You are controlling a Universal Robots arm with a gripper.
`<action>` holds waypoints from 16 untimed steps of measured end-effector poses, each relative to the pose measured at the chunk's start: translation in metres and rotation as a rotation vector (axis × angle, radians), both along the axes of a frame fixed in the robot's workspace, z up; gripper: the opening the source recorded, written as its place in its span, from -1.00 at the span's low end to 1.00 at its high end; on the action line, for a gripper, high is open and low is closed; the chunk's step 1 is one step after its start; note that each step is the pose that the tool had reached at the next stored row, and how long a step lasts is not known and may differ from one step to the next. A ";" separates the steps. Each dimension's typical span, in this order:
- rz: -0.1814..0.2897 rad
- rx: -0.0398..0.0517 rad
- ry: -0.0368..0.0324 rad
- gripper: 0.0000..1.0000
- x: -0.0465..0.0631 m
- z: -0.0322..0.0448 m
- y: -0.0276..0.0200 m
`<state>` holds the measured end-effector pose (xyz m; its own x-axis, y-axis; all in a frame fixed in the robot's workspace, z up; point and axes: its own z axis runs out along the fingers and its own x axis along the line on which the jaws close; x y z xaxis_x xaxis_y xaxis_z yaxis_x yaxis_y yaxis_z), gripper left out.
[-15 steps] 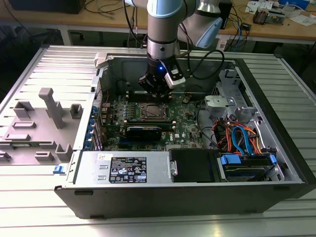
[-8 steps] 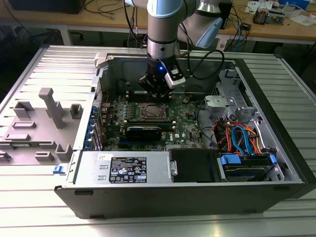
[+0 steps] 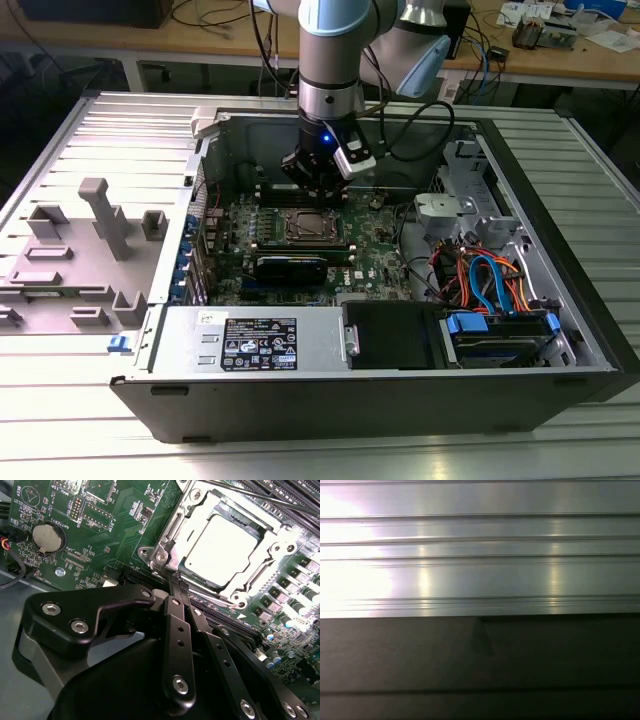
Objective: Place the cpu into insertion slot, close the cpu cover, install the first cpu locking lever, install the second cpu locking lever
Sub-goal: 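Install the first cpu locking lever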
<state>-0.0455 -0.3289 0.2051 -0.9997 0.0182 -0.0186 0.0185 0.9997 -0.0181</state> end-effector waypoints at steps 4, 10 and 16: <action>0.000 0.0001 -0.0001 -0.79 0.001 0.0024 0.0000; 0.000 0.0000 -0.0001 -0.79 0.002 0.0019 0.0000; 0.000 -0.0002 -0.0001 -0.79 0.003 0.0004 -0.0006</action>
<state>-0.0430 -0.3296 0.2055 -0.9997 0.0182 -0.0187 0.0185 0.9997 -0.0183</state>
